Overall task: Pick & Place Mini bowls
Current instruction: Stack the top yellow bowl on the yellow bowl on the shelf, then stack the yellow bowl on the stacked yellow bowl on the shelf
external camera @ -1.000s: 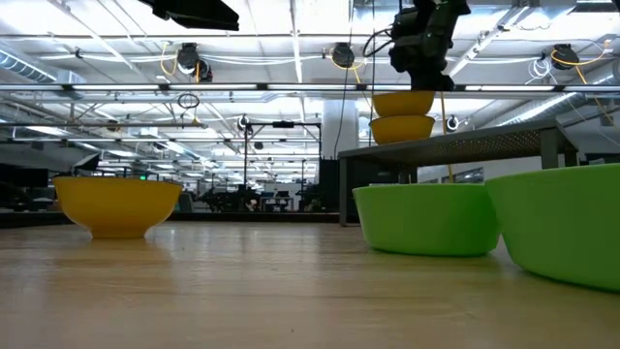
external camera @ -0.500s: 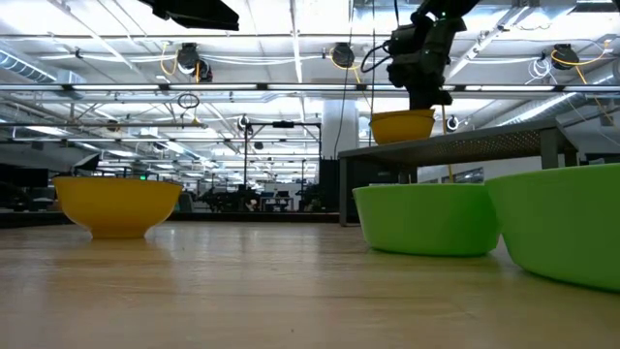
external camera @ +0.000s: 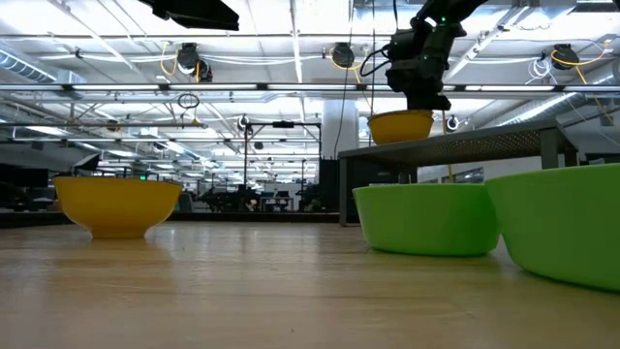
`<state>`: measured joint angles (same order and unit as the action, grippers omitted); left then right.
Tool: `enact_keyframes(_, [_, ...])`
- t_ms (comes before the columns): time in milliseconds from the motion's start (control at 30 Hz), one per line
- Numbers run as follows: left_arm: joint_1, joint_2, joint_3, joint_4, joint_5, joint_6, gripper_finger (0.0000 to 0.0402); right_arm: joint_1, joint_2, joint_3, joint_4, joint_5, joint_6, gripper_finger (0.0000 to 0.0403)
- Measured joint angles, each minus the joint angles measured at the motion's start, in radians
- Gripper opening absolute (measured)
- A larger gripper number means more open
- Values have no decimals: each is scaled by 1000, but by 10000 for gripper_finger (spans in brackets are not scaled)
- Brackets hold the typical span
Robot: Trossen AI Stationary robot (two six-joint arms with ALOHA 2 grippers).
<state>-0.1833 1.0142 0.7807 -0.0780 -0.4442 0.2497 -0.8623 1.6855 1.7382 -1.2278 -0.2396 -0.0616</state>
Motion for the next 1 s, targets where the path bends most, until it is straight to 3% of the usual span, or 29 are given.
enact_keyframes(267, [0, 0, 0, 0, 0, 0, 244, 3, -24, 0, 20, 5, 18, 73])
enact_keyframes(567, [0, 0, 0, 0, 0, 0, 243, 4, -144, 0, 164, 6, 20, 95])
enact_keyframes(767, [0, 0, 0, 0, 0, -33, 244, 85, -237, 0, 256, -2, 0, 96])
enact_keyframes(900, [0, 0, 0, 0, 0, -102, 244, 189, -297, -23, 314, -129, -21, 90])
enact_keyframes(1000, [0, 0, 0, 0, 0, -133, 244, 297, -366, -116, 431, -257, -39, 87])
